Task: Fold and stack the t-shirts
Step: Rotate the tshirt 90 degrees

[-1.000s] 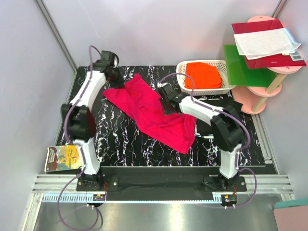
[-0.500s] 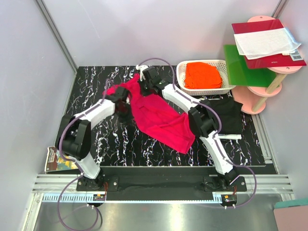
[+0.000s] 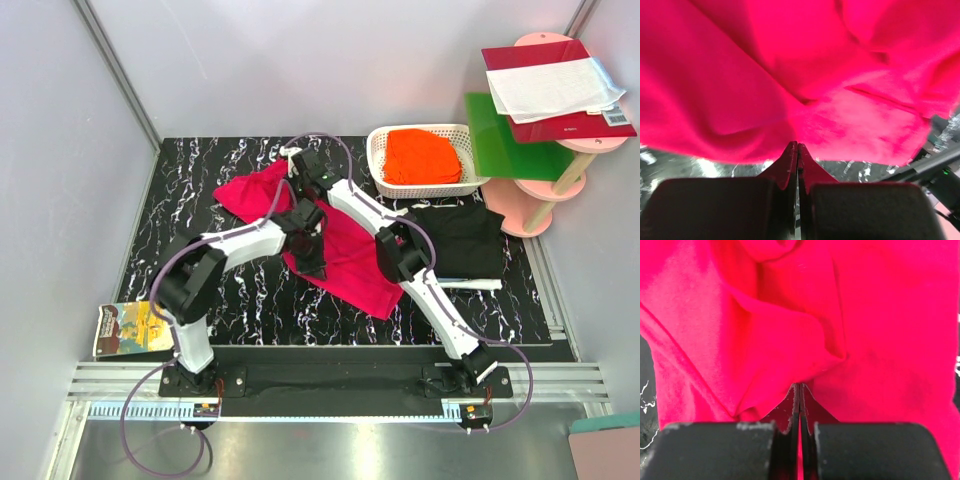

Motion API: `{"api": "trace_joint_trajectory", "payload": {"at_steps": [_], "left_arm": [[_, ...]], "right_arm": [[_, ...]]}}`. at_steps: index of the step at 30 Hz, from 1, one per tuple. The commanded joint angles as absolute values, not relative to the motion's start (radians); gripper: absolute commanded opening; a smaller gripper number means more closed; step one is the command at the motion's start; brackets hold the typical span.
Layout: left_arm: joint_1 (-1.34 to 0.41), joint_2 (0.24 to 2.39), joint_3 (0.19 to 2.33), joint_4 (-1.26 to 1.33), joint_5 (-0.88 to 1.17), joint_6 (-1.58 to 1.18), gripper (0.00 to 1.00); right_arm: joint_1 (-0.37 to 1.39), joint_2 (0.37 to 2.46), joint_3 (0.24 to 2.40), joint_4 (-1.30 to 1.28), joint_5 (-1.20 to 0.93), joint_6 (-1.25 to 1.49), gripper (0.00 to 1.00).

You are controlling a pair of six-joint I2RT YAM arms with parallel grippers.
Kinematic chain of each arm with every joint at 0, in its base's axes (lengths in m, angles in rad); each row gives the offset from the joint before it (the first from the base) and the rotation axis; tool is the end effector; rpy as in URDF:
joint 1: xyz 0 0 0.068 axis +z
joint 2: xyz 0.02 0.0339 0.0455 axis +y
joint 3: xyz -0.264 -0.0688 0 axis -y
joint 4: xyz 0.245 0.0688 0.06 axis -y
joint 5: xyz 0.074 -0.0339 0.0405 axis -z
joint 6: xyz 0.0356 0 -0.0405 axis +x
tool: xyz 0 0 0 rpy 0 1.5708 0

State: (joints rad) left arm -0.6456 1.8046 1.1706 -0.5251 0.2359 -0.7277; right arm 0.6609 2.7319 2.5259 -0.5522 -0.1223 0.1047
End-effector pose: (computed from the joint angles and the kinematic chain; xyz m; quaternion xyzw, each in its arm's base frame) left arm 0.2806 -0.2218 0.1740 -0.0159 0.9723 -0.2178 0.0839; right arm 0.4660 0.3678 0.1521 -0.2749 0.8750 0.1994 0.3450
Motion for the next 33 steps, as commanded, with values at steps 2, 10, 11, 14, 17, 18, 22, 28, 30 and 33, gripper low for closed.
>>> {"api": "trace_joint_trajectory", "payload": {"at_steps": [2, 10, 11, 14, 17, 18, 22, 28, 30, 33], "left_arm": [[-0.678, 1.891, 1.178, -0.514, 0.204, -0.828, 0.00], [-0.650, 1.918, 1.158, -0.689, 0.043, -0.841, 0.00], [-0.625, 1.907, 1.137, -0.696, 0.026, -0.841, 0.00], [-0.547, 1.842, 1.070, -0.706, 0.003, -0.844, 0.00], [-0.448, 1.772, 1.016, -0.719, -0.044, -0.822, 0.00], [-0.419, 1.749, 1.009, -0.722, -0.052, -0.796, 0.00], [-0.298, 1.727, 1.032, -0.770, -0.087, -0.733, 0.00], [-0.268, 1.793, 1.245, -0.812, -0.036, -0.634, 0.00], [-0.317, 1.783, 1.282, -0.810, -0.025, -0.603, 0.00], [-0.379, 1.711, 1.296, -0.798, -0.008, -0.600, 0.07]], "right_arm": [[0.612, 2.786, 2.608, -0.632, -0.123, 0.166, 0.00], [0.555, 2.764, 2.574, -0.653, -0.071, 0.204, 0.00], [0.551, 2.758, 2.576, -0.653, -0.066, 0.204, 0.00], [0.542, 2.754, 2.576, -0.653, -0.051, 0.201, 0.00], [0.537, 2.752, 2.579, -0.653, -0.046, 0.193, 0.00], [0.535, 2.752, 2.579, -0.653, -0.040, 0.195, 0.00], [0.532, 2.747, 2.573, -0.657, -0.026, 0.202, 0.00], [0.532, 2.691, 2.496, -0.657, -0.023, 0.213, 0.00], [0.532, 2.659, 2.458, -0.640, -0.017, 0.199, 0.00], [0.532, 2.536, 2.346, -0.577, -0.012, 0.180, 0.04]]}}
